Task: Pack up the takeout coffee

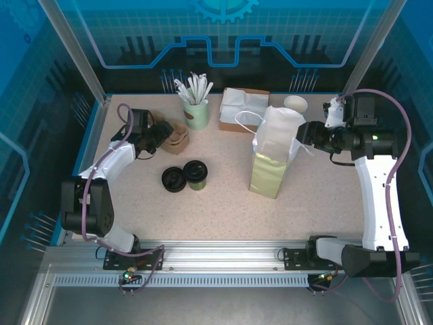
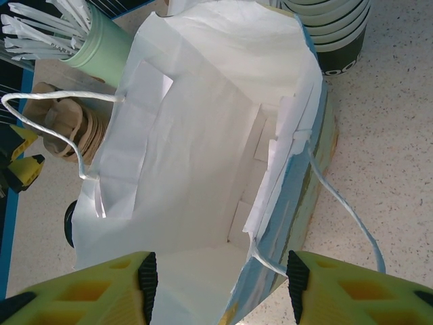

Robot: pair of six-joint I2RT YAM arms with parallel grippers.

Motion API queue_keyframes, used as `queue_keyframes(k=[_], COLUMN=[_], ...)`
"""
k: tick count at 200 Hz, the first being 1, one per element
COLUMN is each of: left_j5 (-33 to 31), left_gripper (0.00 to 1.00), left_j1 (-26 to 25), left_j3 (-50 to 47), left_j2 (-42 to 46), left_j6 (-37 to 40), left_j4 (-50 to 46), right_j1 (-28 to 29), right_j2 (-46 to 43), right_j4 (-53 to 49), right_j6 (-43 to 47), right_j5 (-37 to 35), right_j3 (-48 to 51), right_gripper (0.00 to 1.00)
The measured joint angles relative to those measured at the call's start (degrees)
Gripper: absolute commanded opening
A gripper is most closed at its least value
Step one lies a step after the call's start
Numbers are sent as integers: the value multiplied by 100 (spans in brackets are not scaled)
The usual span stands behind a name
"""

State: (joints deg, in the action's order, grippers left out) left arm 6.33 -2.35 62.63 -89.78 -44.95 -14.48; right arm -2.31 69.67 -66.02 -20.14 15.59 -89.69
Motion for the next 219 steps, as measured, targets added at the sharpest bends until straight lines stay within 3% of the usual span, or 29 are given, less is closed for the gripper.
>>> queue_keyframes(k=[76, 219], left_j5=[2, 52], left_gripper=[59, 34], left_j1=[0, 70], left_j3=[33, 33], left_j2=[-155, -267], left_j6=[-22, -343], left_j4=[131, 472], right_j1=[-149, -190], right_j2=[-2, -2], right_j4=[0, -2], right_j6=[4, 4], right_j5=[133, 205], right_j3=[0, 0], right_gripper=[55, 55])
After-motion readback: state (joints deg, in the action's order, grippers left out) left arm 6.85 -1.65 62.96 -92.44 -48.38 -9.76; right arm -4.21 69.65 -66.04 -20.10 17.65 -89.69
